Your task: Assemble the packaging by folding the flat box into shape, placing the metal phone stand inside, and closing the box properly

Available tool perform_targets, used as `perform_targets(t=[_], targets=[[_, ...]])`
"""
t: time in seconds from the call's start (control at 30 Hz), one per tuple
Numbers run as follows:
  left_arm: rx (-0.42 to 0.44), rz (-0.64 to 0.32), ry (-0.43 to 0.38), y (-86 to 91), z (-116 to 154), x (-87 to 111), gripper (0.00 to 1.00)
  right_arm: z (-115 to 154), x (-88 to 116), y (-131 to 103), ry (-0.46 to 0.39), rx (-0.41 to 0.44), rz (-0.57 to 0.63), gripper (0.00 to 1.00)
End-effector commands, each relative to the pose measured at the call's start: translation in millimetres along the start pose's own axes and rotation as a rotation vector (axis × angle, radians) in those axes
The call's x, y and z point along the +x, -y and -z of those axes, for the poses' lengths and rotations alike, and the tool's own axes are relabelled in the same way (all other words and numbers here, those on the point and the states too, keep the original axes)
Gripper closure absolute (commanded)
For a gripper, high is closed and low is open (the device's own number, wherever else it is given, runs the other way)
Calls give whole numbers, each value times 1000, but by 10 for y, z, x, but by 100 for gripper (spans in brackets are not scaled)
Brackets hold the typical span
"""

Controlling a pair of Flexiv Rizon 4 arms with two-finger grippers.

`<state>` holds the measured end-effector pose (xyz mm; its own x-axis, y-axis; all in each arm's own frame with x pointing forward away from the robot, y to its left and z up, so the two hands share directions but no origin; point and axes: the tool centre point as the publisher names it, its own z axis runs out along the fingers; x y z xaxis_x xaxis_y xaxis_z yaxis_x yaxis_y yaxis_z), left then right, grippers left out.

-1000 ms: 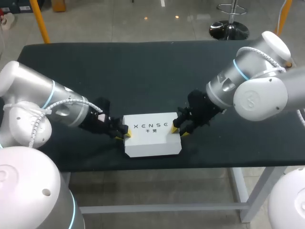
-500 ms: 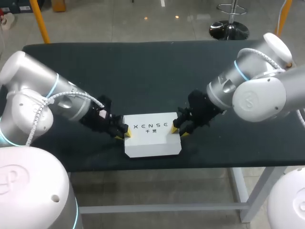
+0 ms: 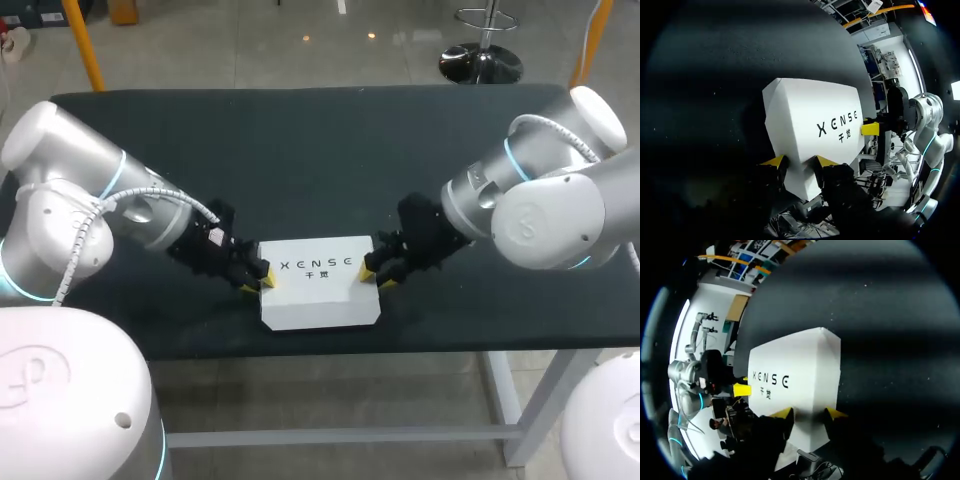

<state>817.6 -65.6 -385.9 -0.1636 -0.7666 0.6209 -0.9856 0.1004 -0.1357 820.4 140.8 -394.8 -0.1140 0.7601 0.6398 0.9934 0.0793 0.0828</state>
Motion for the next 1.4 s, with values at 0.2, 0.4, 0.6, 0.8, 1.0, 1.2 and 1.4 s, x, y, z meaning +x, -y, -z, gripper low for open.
perform_targets(t=[0.2, 0.4, 0.6, 0.8, 1.0, 1.2, 1.4], targets=[[-4, 6, 8, 24, -180, -7, 62, -86, 42, 55, -25, 6, 36, 55], [-9, 2, 8, 30, -196, 5, 61, -135, 37, 33, -33, 17, 46, 55], [-5, -7, 21, 24, -191, 31, 62, -133, 31, 13, -38, 22, 50, 56], [0, -12, 29, 19, -188, 47, 60, -105, 19, 12, -38, 19, 50, 56], [0, -12, 29, 19, -188, 47, 57, -105, 19, 12, -38, 19, 50, 55], [0, -12, 29, 19, -188, 47, 60, -105, 19, 12, -38, 19, 50, 56], [0, -12, 29, 19, -188, 47, 57, -105, 19, 12, -38, 19, 50, 55]])
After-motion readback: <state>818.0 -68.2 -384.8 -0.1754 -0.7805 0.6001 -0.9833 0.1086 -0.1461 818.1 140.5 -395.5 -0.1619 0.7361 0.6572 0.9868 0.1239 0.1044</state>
